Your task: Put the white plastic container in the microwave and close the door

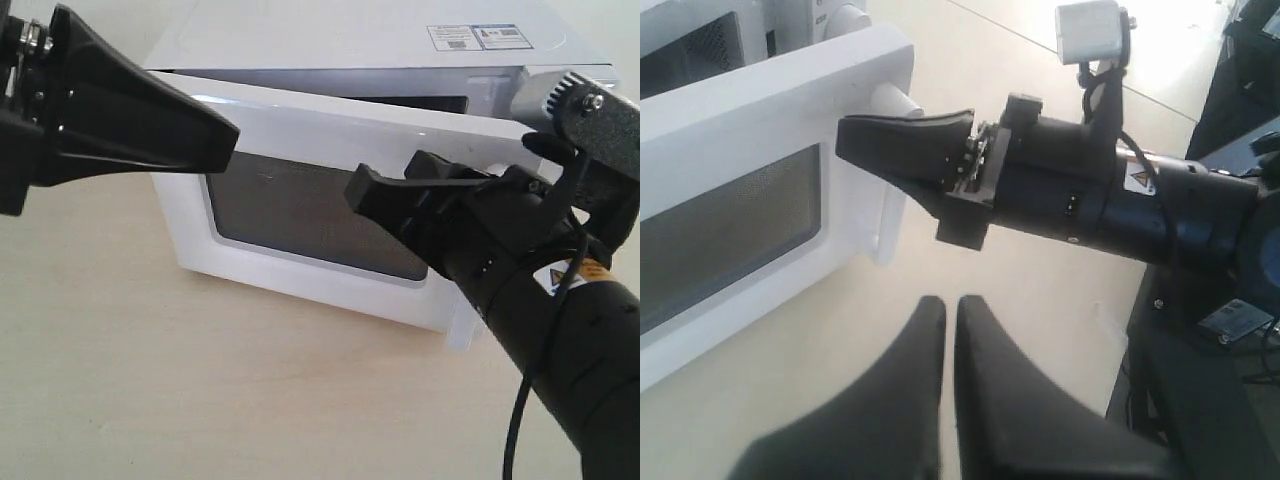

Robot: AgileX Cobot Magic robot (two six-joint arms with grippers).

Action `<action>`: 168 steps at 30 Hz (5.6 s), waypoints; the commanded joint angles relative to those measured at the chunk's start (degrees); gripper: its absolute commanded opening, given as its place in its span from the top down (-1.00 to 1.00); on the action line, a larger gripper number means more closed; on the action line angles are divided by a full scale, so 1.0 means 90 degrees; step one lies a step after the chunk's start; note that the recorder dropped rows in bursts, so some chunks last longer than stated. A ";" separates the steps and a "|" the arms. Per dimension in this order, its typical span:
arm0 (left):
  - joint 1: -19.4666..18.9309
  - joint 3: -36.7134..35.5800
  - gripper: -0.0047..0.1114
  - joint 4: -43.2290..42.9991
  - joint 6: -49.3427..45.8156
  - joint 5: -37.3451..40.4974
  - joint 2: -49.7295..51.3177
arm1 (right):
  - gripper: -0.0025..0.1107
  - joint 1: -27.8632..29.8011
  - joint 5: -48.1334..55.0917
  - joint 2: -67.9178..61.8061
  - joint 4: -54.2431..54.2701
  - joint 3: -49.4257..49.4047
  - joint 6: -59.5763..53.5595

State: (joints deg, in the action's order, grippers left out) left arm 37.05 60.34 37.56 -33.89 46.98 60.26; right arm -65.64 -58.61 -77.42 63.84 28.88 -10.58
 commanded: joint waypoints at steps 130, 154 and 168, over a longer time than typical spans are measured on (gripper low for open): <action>0.0016 -0.1285 0.84 0.1701 0.0330 -0.0554 -0.3192 | 0.96 0.2284 0.4354 0.1202 0.1442 0.1715 -0.5707; -0.1229 -0.0254 0.84 -0.2498 0.0833 0.0255 -0.5739 | 0.96 0.2284 0.4354 0.1202 0.1442 0.1715 -0.5707; -0.3040 -0.3113 0.84 -0.4727 0.3717 -0.2133 -0.6342 | 0.96 0.2284 0.4354 0.1202 0.1441 0.1715 -0.5726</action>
State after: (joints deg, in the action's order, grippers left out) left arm 9.95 38.56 -4.90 -3.41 38.73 3.48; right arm -45.26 -19.08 -67.00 76.95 44.56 -62.10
